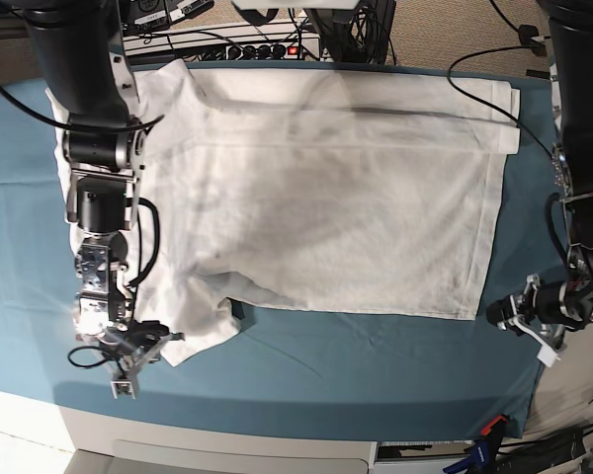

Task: Fold the T-shirt properly
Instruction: 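Move both grippers to the opposite edge of the shirt near the sleeve and hem, then grasp the sleeve with the right gripper and the hem corner with the left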

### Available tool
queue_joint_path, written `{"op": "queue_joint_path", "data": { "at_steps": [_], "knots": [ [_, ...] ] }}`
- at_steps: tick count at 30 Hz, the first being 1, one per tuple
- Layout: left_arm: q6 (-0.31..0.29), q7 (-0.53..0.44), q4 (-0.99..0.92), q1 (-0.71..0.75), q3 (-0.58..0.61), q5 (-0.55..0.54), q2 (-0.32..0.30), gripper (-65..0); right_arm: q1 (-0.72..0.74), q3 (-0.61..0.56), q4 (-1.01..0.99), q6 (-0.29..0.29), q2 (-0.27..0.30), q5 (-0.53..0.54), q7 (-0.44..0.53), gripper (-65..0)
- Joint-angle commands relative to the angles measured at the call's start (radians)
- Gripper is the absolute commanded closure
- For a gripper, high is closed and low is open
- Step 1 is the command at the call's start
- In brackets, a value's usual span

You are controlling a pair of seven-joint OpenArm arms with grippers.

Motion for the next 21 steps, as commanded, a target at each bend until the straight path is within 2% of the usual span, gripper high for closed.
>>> {"op": "queue_joint_path", "data": {
  "at_steps": [1, 4, 6, 9, 14, 18, 21],
  "knots": [
    [-0.008, -0.015, 0.014, -0.037, -0.005, -0.010, -0.006, -18.0, 0.041, 0.002, 0.017, -0.006, 0.006, 0.000, 0.028, -19.6],
    [-0.003, -0.023, 0.014, -0.034, -0.005, 0.051, 0.006, -18.0, 0.041, 0.002, 0.017, -0.005, 0.007, -0.003, 0.027, -19.6],
    [0.033, -0.034, 0.014, -0.024, -0.005, 0.085, 0.005, -18.0, 0.041, 0.003, 0.017, -0.006, 0.007, -0.034, 0.025, -19.6],
    [0.042, -0.039, 0.014, 0.006, -0.006, 0.087, 0.003, -18.0, 0.041, 0.003, 0.017, -0.006, 0.010, -0.043, 0.026, -19.6],
    [0.037, -0.039, 0.014, 0.063, -0.006, -0.001, 0.005, -18.0, 0.041, 0.003, 0.017, -0.006, 0.009, -0.043, 0.030, -19.6],
    [-0.015, -0.024, 0.014, 0.075, -0.006, -0.063, 0.005, -18.0, 0.040, 0.003, 0.017, -0.006, 0.009, -0.043, 0.030, -19.6],
    [-0.016, -0.017, 0.014, 0.071, -0.006, -0.102, 0.005, -18.0, 0.040, 0.003, 0.017, -0.006, 0.009, -0.043, 0.031, -19.6]
  ]
}}
